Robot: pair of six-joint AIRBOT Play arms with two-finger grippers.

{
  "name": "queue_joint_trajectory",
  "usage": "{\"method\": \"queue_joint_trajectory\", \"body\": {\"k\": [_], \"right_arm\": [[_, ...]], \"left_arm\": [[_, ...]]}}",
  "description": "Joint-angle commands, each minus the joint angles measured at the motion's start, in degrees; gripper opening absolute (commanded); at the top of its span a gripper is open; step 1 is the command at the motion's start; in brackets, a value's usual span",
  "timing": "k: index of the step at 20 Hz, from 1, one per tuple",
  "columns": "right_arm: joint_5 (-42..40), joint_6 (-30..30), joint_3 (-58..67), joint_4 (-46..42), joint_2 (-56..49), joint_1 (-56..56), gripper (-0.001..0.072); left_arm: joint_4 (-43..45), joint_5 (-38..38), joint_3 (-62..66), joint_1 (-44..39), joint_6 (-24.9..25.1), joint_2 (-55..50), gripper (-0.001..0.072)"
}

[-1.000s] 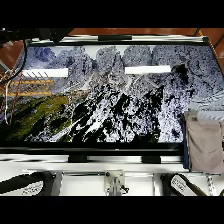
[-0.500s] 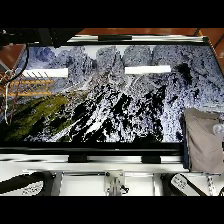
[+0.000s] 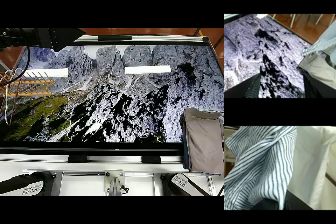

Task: Fold the shirts.

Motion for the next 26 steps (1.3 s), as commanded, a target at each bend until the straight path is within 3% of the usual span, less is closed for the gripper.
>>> {"method": "queue_joint_trajectory", "body": {"k": [1, 4, 5, 6, 7, 12, 17, 22, 26], "right_arm": [[1.1, 1.3, 0.0, 0.3, -0.2, -4.5, 0.0074], [3.5, 2.6, 0.0, 2.0, -0.1, -7.7, 0.0078], [4.2, 2.0, 0.0, 3.0, -0.1, -8.0, 0.0133], [4.6, 1.9, 0.0, 3.5, 0.2, -8.0, 0.043], [5.5, 1.7, 0.0, 4.7, 0.6, -8.0, 0.0552], [18.1, -0.1, 0.0, 8.9, 6.1, -8.0, 0.0552], [34.5, -1.5, 0.0, 19.1, 12.5, -8.0, 0.0552], [50.5, -2.8, -3.0, 38.2, 12.8, -8.0, 0.0552], [50.4, -1.1, -10.3, 54.7, 13.3, -5.8, 0.0552]], "left_arm": [[0.0, -0.4, 0.0, 0.0, -0.6, 0.0, 0.0608], [0.0, -0.4, 0.0, 0.0, -0.6, 0.0, 0.0608], [0.0, -0.4, 0.0, 0.0, -0.6, 0.0, 0.0608], [0.0, -0.4, 0.0, 0.0, -0.6, 0.0, 0.0608], [0.0, -0.4, 0.0, 0.0, -0.5, 0.0, 0.0608], [0.1, -0.2, -0.1, 0.0, -0.3, -0.8, 0.0608], [0.1, -0.2, -0.1, 0.0, -0.3, -4.3, 0.0608], [0.1, -0.2, -0.1, 0.0, -0.3, -6.1, 0.0608], [1.2, -1.4, -0.1, 0.1, -0.5, -6.1, 0.0608]]}}
